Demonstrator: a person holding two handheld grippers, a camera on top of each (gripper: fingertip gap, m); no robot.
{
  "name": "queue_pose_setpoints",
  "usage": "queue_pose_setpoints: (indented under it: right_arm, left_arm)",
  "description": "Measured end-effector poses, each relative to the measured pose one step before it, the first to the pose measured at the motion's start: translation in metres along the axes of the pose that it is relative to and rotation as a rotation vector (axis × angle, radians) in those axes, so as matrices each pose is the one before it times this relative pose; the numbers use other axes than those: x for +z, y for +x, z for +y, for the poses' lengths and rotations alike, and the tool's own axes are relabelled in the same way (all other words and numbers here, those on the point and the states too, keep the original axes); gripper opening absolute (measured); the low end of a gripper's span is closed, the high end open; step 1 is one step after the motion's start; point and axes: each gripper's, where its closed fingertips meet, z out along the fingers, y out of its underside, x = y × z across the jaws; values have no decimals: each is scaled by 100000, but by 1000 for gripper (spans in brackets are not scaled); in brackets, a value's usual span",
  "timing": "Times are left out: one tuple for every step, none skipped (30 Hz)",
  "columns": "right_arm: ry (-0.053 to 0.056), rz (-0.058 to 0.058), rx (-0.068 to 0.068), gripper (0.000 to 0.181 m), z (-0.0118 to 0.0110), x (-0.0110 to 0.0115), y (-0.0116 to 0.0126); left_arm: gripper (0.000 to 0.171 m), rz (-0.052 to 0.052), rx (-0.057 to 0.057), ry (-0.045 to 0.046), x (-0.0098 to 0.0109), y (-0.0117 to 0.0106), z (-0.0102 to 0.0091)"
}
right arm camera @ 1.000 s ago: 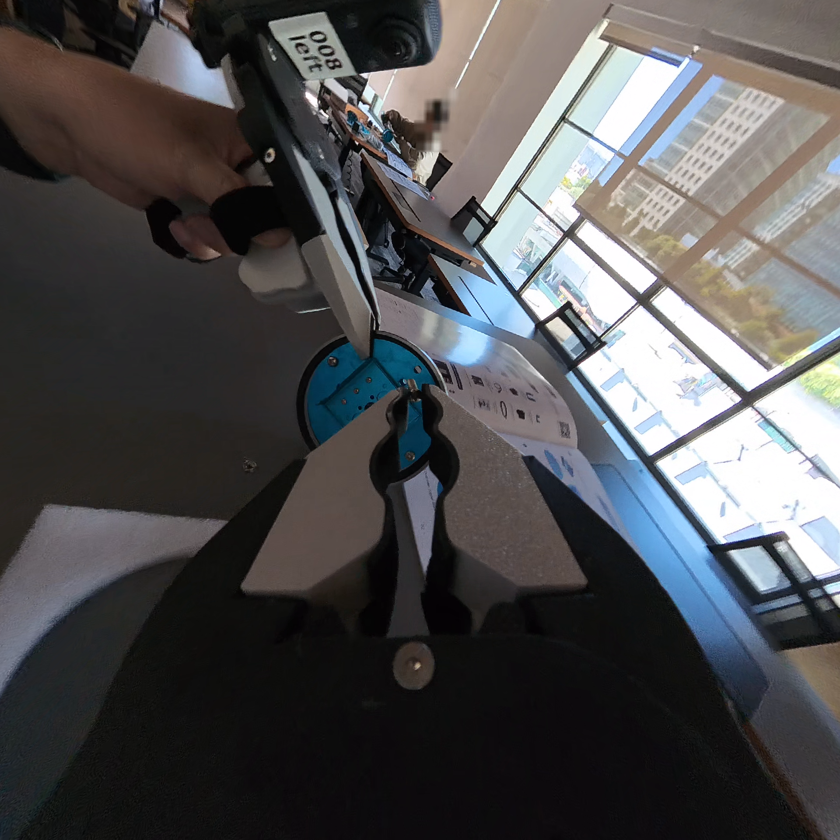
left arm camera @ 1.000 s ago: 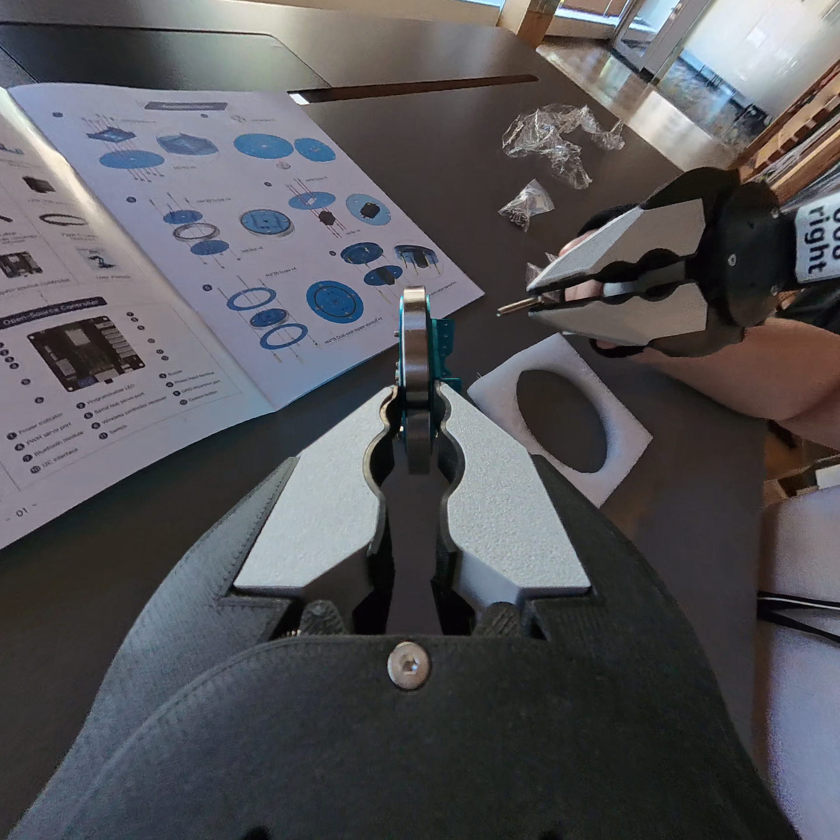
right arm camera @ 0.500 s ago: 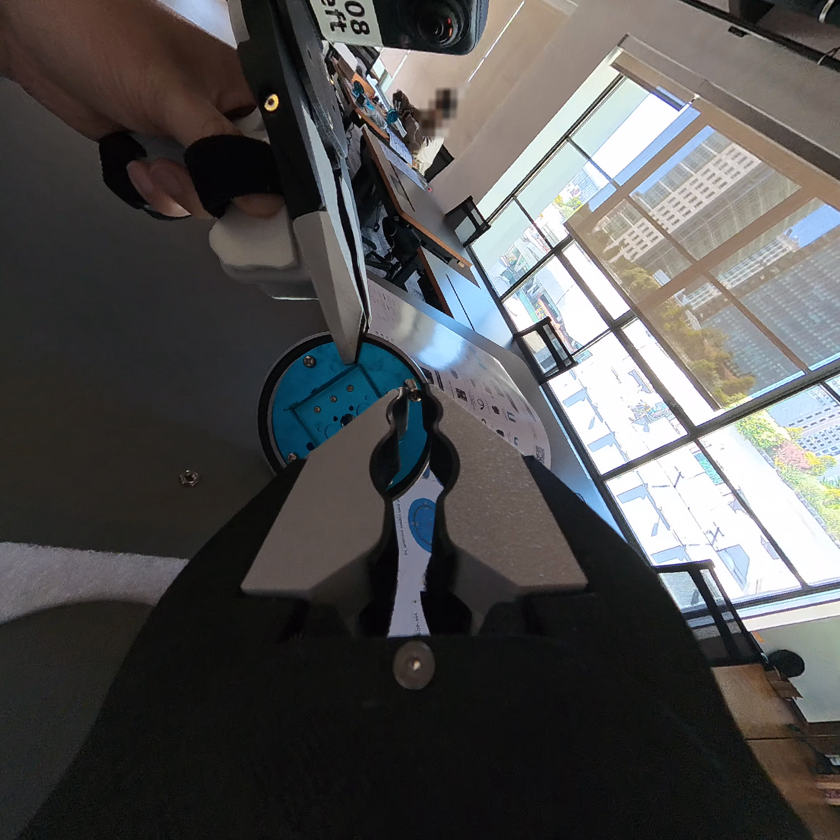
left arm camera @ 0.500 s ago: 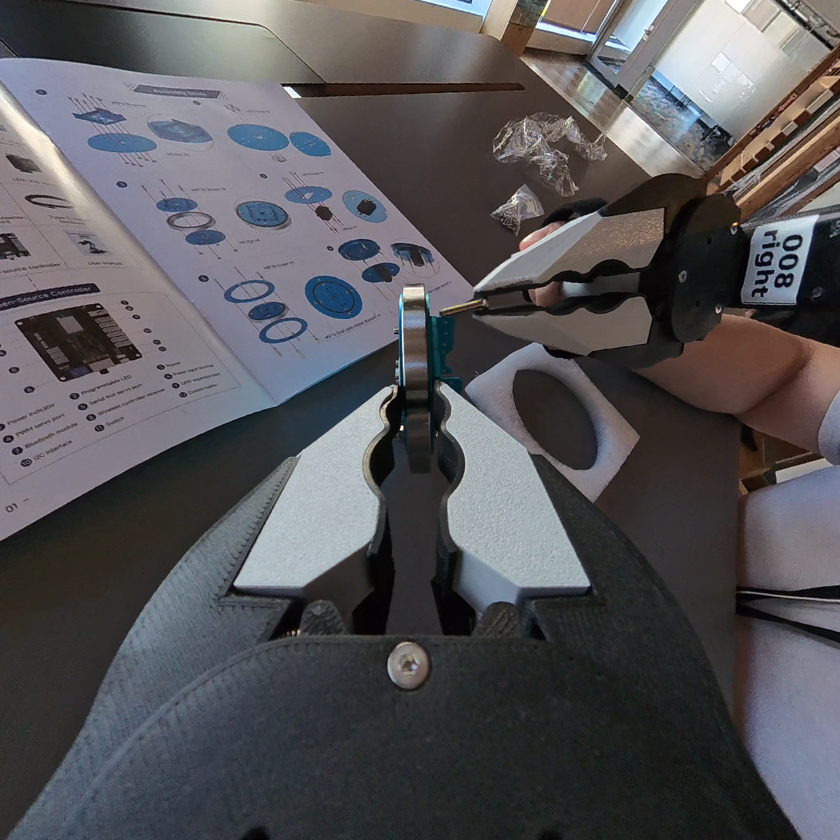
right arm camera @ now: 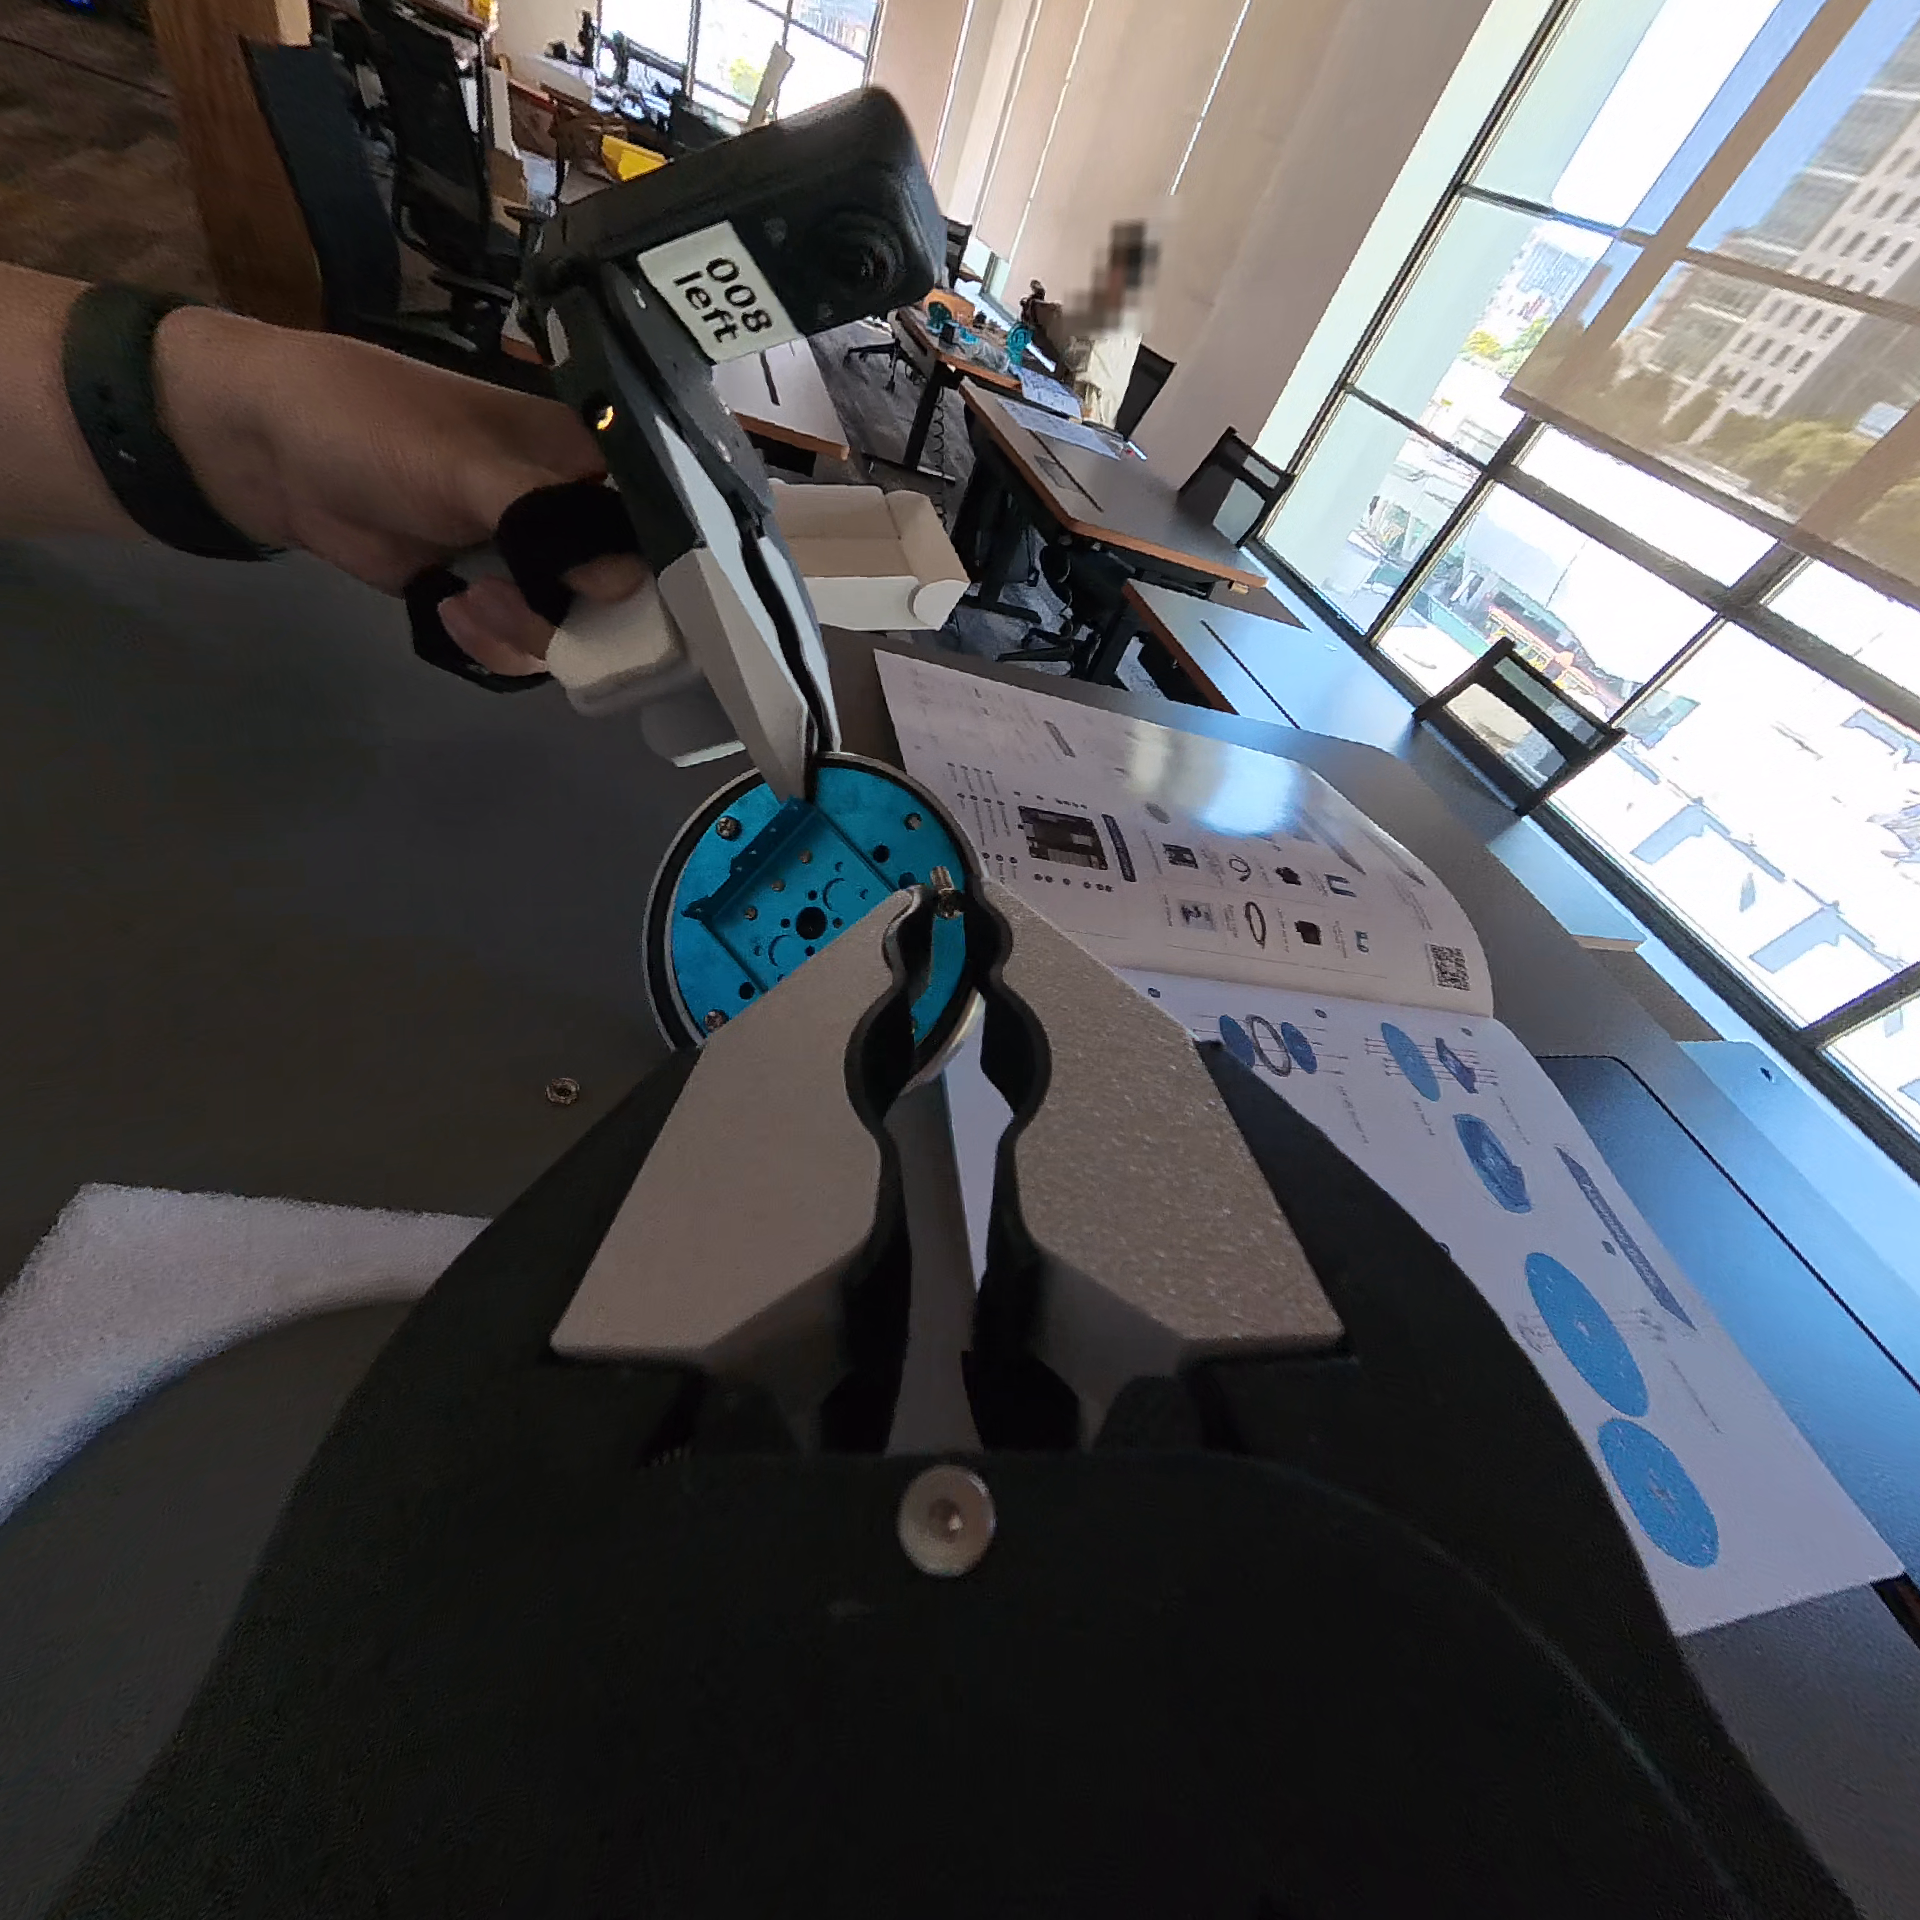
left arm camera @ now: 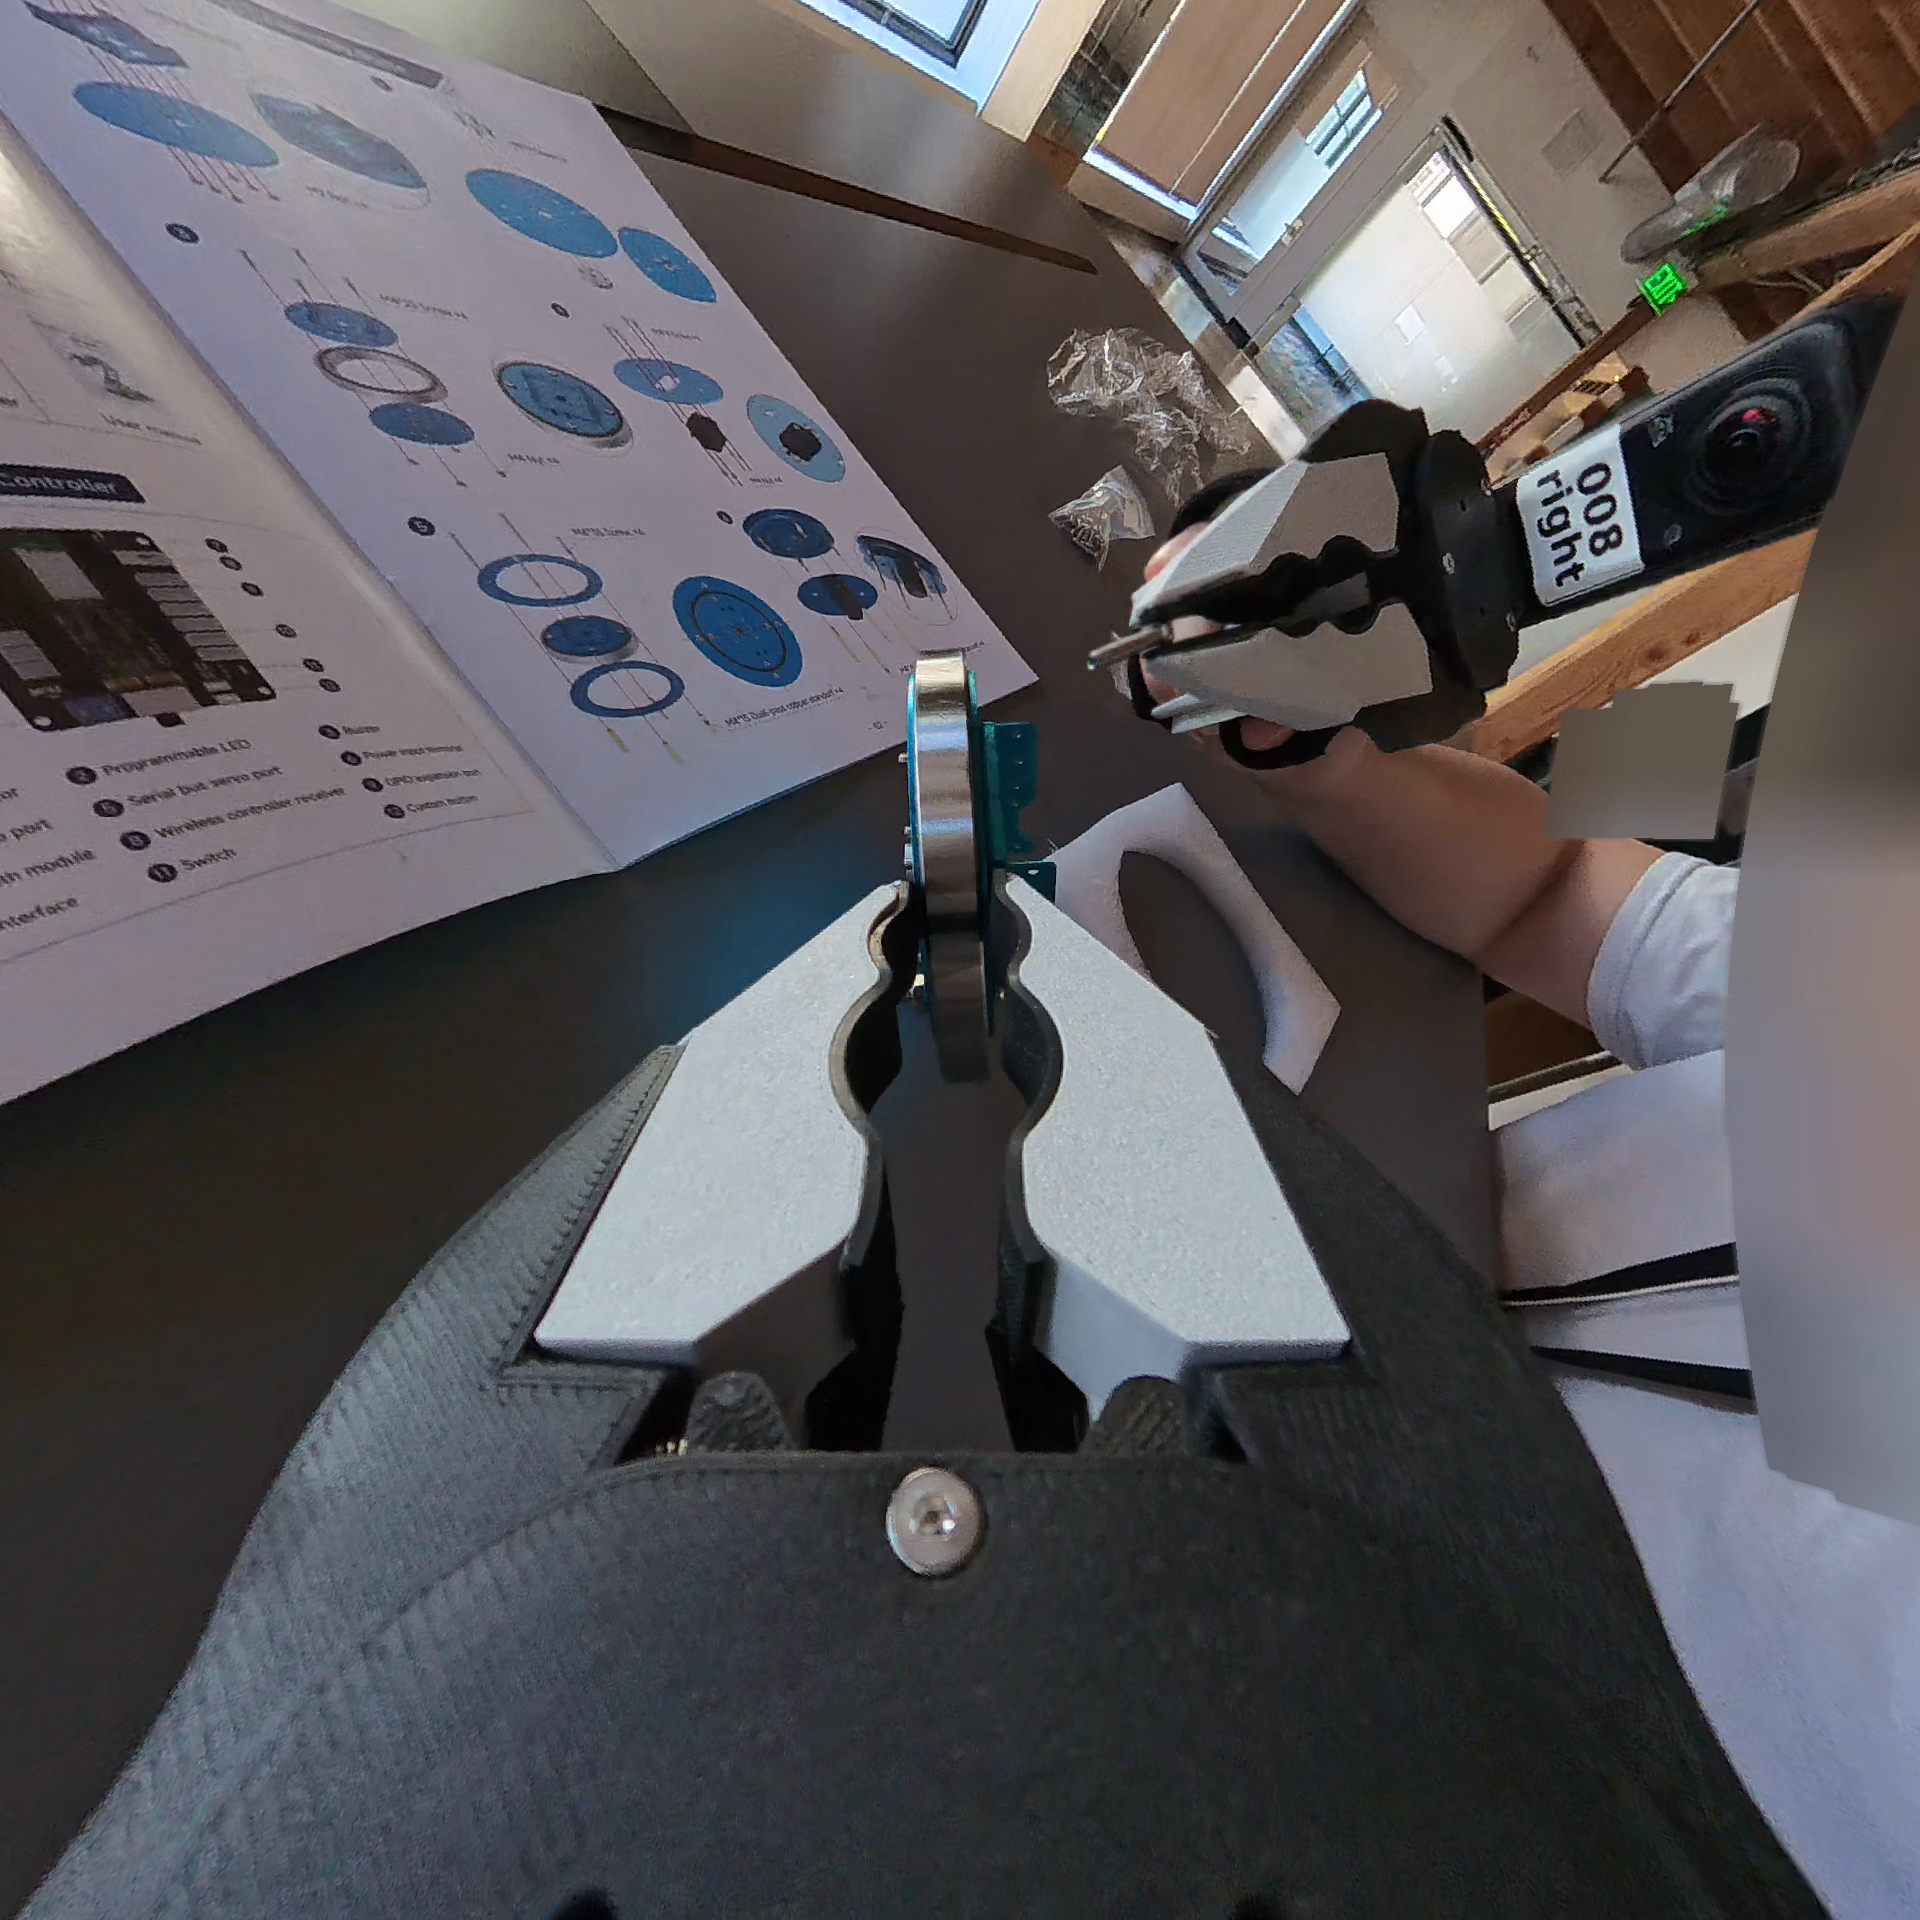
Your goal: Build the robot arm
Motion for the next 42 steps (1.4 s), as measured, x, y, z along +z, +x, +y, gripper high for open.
queue_pose_setpoints:
  right_arm:
    - [-643, 23, -1119, 3, 36, 121, -229]
    - [-191, 220, -1450, 3, -21, 59, -232]
    - [25, 497, -1384, 3, -54, 9, -171]
    - [419, 668, -1254, 3, -143, -45, -137]
    - [834, 76, -1053, 3, -232, -71, -168]
    - [956, -48, -490, 3, -267, -53, -150]
    - [1012, 132, 146, 3, -266, -46, -96]
    - [819, -26, 413, 3, -227, -2, -84]
    - [153, -403, 339, 3, -102, 56, -117]
    - [-141, -394, -52, 3, -26, 107, -132]
    - [-401, -476, -319, 3, 57, 129, -153]
    - [-556, -650, -495, 3, 89, 117, -213]
    - [-829, -231, -791, 3, 140, 107, -172]
    - [-884, 248, -1109, 3, 126, 71, -88]
    - [-640, 634, -1101, 3, 62, 49, -14]
    - [-509, 926, -879, 3, 35, 29, 57]
    - [-702, 225, -662, 3, 69, 52, -25]
    - [-707, 145, -496, 3, 85, 62, -33]
    - [-176, 195, -482, 3, 41, 45, -36]
    - [-561, 417, -407, 3, 94, 46, 3]
    - [-603, 198, -452, 3, 95, 41, -12]
    - [-59, 183, -184, 4, 19, -19, 9]
    - [532, -222, 467, 3, -60, -83, 16]
    - [565, -20, 1489, 4, -62, -157, 161]
    - [780, 84, 2147, 3, -56, -249, 296]
    - [1176, 349, 2707, 3, -72, -333, 444]
    - [1085, 67, 3293, 3, -16, -383, 490]
    - [1141, -436, 3500, 3, -2, -417, 440]
    - [544, 242, 3506, 3, 105, -414, 529]
    - [-235, 400, 3643, 3, 227, -349, 539]
    - [-1169, -918, 3992, 3, 368, -232, 301]
    - [-1873, -1144, 3965, 3, 464, -156, 225]
    - [-1094, -829, 3138, 3, 368, -89, 167]
    - [-1577, -1560, 3144, 3, 374, 5, -15]
    - [-367, -1821, 2421, 3, 133, 54, -178]
    - [6, -2136, 1386, 4, 15, 100, -368]
    - [128, -2183, 83, 4, -72, 148, -521]
    - [-875, -566, -851, 3, 30, 194, -368]
    - [-1400, 5, -1429, 3, 119, 208, -322]
    - [-515, -611, -1256, 3, 1, 172, -436]
    - [-220, -127, -755, 4, -31, 99, -316]
    - [-379, 863, -753, 4, -22, 73, -117]
  left_arm:
    - [12, -550, 1894, -190, 14, 123, 7]
    - [12, -681, 2530, -446, 6, 214, 14]
    - [12, -1084, 2572, -648, 13, 246, 19]
    - [12, -1510, 3021, -443, 22, 231, -2]
    - [12, -1219, 2426, -402, 27, 280, 12]
    - [12, -1006, 1881, -349, 28, 243, 15]
    - [13, -761, 1623, -440, 33, 207, 60]
    - [12, -209, 971, -154, 24, 219, 28]
    - [12, 58, 304, -93, 19, 187, 58]
    - [12, 24, -92, -16, 22, 119, 37]
    - [12, -34, -391, 180, 23, 63, 3]
    - [12, -192, -603, 186, 17, 24, -11]
    - [12, -151, 33, 68, 14, 8, -9]
    - [12, -116, 163, -71, -6, 14, 8]
    - [12, -246, -43, 2, 9, 0, 0]
    - [12, -197, -132, 91, 2, -1, -14]
    - [12, -120, -109, 98, 13, 11, -6]
    - [12, -302, -221, 25, 4, -2, -4]
    - [12, -338, 106, -55, 4, 6, 0]
    - [12, -321, 324, -142, 5, 41, -3]
    - [12, -568, 481, -134, 20, 23, -10]
    - [12, -683, 350, -113, 8, 13, -9]
    - [12, -203, 275, -5, 10, 62, -10]
    - [12, -27, 83, 7, 0, 68, 2]
    - [12, -304, 457, -1, 1, 40, 9]
    - [12, -387, 768, -76, -20, 33, 14]
    - [12, -198, 523, -68, -15, 60, 14]
    - [12, -79, 250, -8, -24, 40, 21]
    - [12, -35, -64, 37, -33, 12, 30]
    - [12, 44, -515, 191, -31, -54, 22]
    - [12, 356, -914, 354, -24, -59, 24]
    - [12, 760, -1018, 319, -38, -53, 27]
    - [12, 776, -1212, 206, -43, -91, 22]
    - [12, 775, -1442, 322, -34, -108, 33]
    - [13, 948, -1653, 340, -25, -79, 27]
    - [13, 1063, -1296, 240, 6, -32, 37]
    - [13, 1042, -899, 47, 24, 15, 54]
    - [13, 753, -532, 57, 50, -5, 43]
    - [12, 387, -263, 44, 24, -22, 26]
    - [12, 104, -231, 131, 13, -3, -4]
    - [12, -29, 375, -106, -11, 28, 15]
    - [13, -139, 942, -288, -14, 50, 21]
